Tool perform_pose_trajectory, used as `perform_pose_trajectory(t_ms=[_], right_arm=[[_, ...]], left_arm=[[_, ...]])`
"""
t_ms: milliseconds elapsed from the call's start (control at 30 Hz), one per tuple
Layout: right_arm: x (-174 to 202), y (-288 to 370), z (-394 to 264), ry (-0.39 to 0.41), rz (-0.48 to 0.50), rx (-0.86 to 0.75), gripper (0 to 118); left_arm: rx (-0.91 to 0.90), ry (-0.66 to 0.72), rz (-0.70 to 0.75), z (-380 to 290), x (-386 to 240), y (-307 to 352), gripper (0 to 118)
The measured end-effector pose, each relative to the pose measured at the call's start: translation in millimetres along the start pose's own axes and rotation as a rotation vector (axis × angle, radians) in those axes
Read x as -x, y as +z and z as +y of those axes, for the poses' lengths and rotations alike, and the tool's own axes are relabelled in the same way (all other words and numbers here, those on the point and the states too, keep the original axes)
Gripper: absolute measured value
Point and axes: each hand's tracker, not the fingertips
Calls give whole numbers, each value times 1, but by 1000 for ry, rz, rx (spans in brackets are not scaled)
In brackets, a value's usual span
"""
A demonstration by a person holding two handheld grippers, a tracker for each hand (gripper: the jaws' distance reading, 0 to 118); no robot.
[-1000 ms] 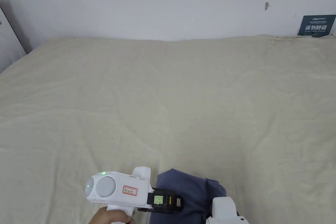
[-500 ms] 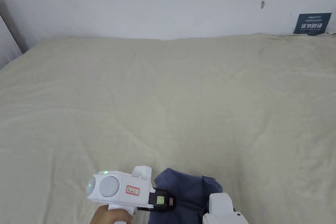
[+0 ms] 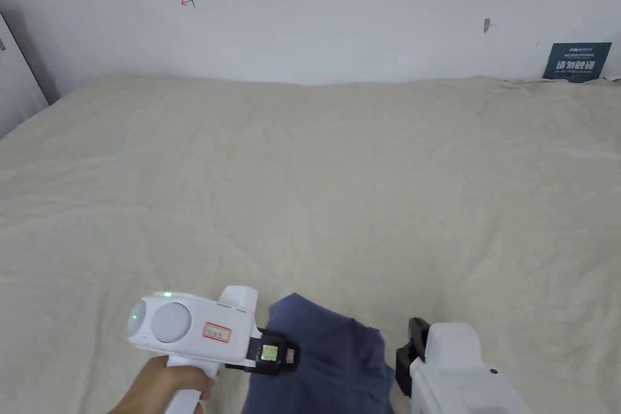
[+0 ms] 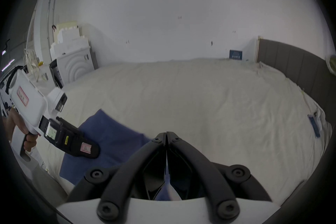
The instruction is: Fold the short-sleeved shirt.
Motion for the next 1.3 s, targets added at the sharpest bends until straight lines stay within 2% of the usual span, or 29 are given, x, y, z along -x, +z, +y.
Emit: perform_pose_trajectory(t_ms=[200, 467, 700, 833, 1067, 1167, 1300], right_arm=[[-16, 7, 21, -20, -37, -58, 0], [-24, 3, 29, -43, -77, -74, 0], [-26, -1, 35, -39, -110, -84, 0], [-22, -2, 42, -34, -123, -88, 0], [-16, -3, 44, -1, -131, -75, 0], [-16, -3, 43, 4, -131, -71, 0], [-18, -4, 42, 2, -132, -68, 0]], left_arm=[[-23, -2, 111, 16, 45, 57, 21], [-7, -7, 366, 27, 128, 132, 21], [9, 80, 534, 27, 196, 183, 21], [17, 156, 569, 22, 221, 181, 21], [34, 206, 620, 9, 240, 148, 23], [34, 260, 662, 4, 249, 140, 29], [39, 192, 781, 2, 243, 135, 70]])
